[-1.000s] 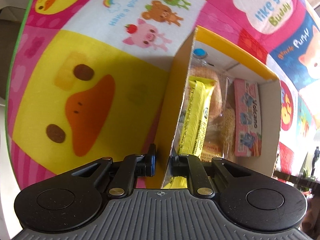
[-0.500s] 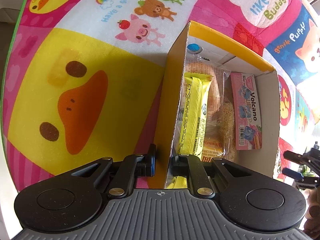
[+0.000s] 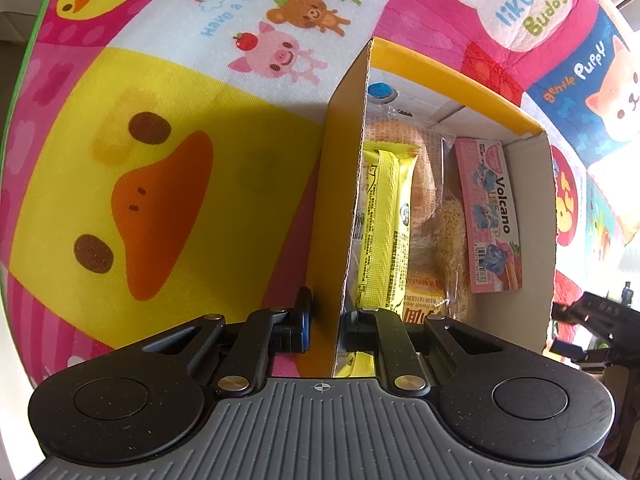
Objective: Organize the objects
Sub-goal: 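Carry the cookie bag into the yellow box and open the right tool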
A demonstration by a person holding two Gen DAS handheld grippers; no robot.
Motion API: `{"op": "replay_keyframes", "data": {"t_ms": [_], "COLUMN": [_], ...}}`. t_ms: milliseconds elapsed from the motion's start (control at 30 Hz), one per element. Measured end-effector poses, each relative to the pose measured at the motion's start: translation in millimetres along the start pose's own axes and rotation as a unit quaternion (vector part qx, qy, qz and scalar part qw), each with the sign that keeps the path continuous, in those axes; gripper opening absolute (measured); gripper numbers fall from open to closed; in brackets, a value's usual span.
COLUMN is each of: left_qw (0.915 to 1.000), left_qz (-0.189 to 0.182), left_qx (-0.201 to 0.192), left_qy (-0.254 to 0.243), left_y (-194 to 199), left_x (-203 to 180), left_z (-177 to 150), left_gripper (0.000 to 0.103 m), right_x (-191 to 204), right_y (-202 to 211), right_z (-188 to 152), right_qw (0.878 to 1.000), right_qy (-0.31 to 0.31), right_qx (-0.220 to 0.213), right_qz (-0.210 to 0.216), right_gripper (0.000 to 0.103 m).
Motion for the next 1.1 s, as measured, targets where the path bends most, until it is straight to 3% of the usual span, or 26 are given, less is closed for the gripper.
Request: {"op": "replay_keyframes", "data": {"t_ms": [133, 400, 733, 1100], "left_qw": [0.9999, 0.9983, 0.9918, 0.9878], "left_qz": [0.008, 0.006, -0.012, -0.037], "left_qx": [0.004, 0.021, 0.032, 0.035], "left_qy": [-0.012, -0.054, -0.123, -0.147], "left_y": [-1.2, -8.0, -10.3, -13.1], "left_x": [-2.6, -9.7, -14.4, -13.9], "left_z": [1.5, 17.4, 21.5, 23.3], "left_gripper": [0.015, 0.015, 0.016, 0.018], "right_x": [4.0, -5.6, 78.5, 139.1], "right_y": [5.3, 53.4, 109.1, 128.1], "right_z": [-5.2, -48.6, -155.4, -188.2], "right_qw": [0.999, 0.999, 0.992, 0.984], "right_qy": [0.049, 0.027, 0.095, 0.174], "right_qx": [0.004, 0.005, 0.046, 0.016], "right_qz": [-0.004, 0.026, 0.074, 0.043], "right_gripper": [0.067, 0.066, 0.066, 0.067]}}
Point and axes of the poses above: each gripper's, at about its wrist camera, not at the fingertips, and y roughly against the way its jaws point, x to its left, z to its top, the point moved 5 cm from there along -y, roughly the way its jaws point, and after that the axes turned 6 degrees about y, right-handed, at the moved point
